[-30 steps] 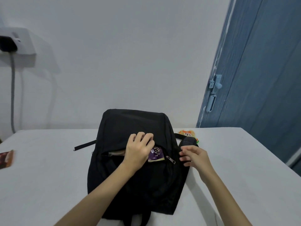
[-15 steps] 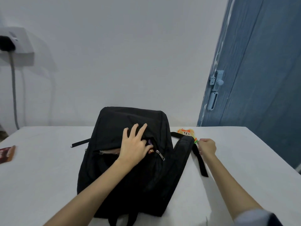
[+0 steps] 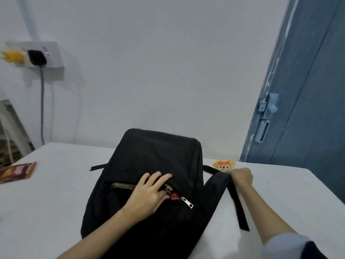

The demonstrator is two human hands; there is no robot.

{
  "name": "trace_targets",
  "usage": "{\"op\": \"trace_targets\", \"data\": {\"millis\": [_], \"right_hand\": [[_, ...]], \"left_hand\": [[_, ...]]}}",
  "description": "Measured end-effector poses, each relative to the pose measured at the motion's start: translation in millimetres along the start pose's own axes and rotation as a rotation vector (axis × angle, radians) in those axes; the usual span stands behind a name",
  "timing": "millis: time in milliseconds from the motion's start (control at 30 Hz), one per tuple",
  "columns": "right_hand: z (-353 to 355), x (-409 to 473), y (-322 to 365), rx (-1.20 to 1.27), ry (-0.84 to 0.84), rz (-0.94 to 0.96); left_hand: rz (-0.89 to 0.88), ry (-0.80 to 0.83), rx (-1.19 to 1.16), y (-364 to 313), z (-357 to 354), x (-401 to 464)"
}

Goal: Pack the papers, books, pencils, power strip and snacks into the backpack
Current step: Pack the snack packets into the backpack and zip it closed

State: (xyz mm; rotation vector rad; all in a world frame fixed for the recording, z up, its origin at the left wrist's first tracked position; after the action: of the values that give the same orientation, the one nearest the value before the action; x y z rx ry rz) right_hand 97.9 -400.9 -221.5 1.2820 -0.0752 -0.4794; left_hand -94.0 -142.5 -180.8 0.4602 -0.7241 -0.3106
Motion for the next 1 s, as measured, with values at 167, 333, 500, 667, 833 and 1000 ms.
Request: {"op": "trace_targets", "data": {"millis": [167,333,500,667,833,1000], "right_hand": [[9.3,-3.5,7.3,0.324,-0.070,0.054],[33.6,-42.7,21.2,0.648,-0.058,0.076],[53.7,-81.9,38.4,0.789,-0.006,0.157],[36.6,-111.7,33.4,0.664,0.227,0.144],[13.9,-148.8,19.0,0.496,0.495,0.056],[-28.5,-220.1,6.5,0.220,0.926,-0.127]], "left_hand": [[0.144,-0.086,-0.177,8.3,5.2,13.1],[0.328,-0.102,-0.221,11.2,9.1,31.5],[0.357,0.165,-0.058,17.3,-6.5,61.0],[0.316,0.375,-0.203,30.3,-1.2,54.4],[0.213,0.237,0.016,70.6,25.1,1.7],[0.217,0.048,-0.006,93.5,33.3,-13.0]]}}
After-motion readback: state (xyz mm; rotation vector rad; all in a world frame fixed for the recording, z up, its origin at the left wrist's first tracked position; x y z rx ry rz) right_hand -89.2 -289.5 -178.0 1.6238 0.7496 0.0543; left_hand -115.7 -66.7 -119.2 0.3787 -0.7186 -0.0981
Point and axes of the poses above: each hand's wrist, its own x-axis towards the middle knuckle, its own z-axis out of the back of the hand, y = z × x, the point moved 6 cm from there along x, towards the middle knuckle, and after that the axes turned 14 degrees about x, right-handed, at the moved point
